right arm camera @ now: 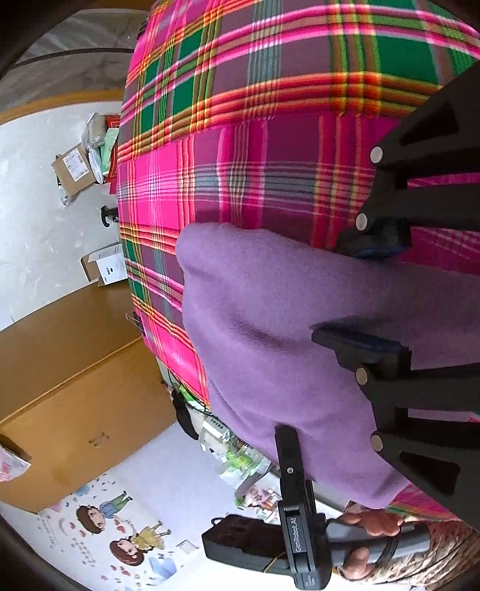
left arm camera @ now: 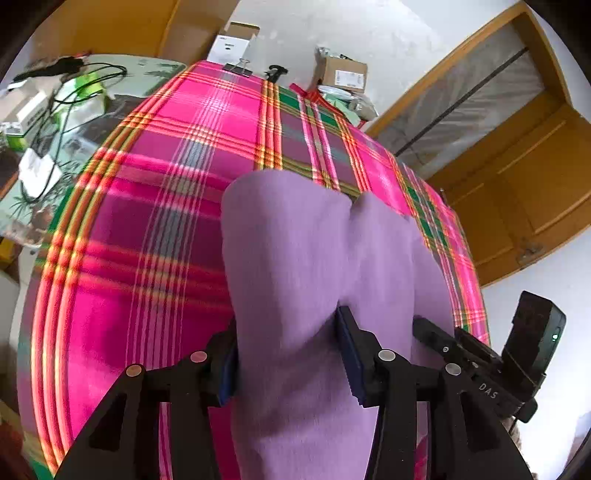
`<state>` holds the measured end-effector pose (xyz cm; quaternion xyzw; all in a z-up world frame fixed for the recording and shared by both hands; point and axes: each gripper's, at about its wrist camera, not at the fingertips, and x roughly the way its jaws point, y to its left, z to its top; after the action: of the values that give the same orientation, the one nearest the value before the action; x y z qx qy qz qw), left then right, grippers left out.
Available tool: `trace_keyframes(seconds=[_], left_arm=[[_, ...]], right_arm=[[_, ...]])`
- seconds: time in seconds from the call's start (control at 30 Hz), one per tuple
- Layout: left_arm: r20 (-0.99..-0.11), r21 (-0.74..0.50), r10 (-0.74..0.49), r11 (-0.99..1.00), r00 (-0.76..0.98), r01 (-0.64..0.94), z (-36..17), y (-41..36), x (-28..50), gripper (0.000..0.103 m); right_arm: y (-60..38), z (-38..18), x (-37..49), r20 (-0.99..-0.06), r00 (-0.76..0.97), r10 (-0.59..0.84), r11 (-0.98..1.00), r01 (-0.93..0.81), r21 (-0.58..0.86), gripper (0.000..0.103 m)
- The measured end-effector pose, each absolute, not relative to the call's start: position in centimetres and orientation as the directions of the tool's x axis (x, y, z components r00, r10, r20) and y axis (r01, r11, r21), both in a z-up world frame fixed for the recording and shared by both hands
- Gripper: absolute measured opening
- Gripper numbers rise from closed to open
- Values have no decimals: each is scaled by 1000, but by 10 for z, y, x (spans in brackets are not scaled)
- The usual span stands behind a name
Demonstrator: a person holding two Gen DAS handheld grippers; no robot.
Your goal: Fold clothes
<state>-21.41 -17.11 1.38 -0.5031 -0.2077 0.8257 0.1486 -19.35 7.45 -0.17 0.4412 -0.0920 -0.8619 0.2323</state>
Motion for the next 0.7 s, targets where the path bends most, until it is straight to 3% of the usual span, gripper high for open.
trace_keyframes(seconds=[0.6,0.7], left_arm=[[-775,-412,346,-911,-529,7,32,-166,-108,48],[-757,-452,369,-892,-539,24,34,-160,-91,48]], right_arm=[[94,4,-91,-748,-515,-418,-907,285,311,34],[89,7,-72,-750,-504,-429,-901,302,312,34]])
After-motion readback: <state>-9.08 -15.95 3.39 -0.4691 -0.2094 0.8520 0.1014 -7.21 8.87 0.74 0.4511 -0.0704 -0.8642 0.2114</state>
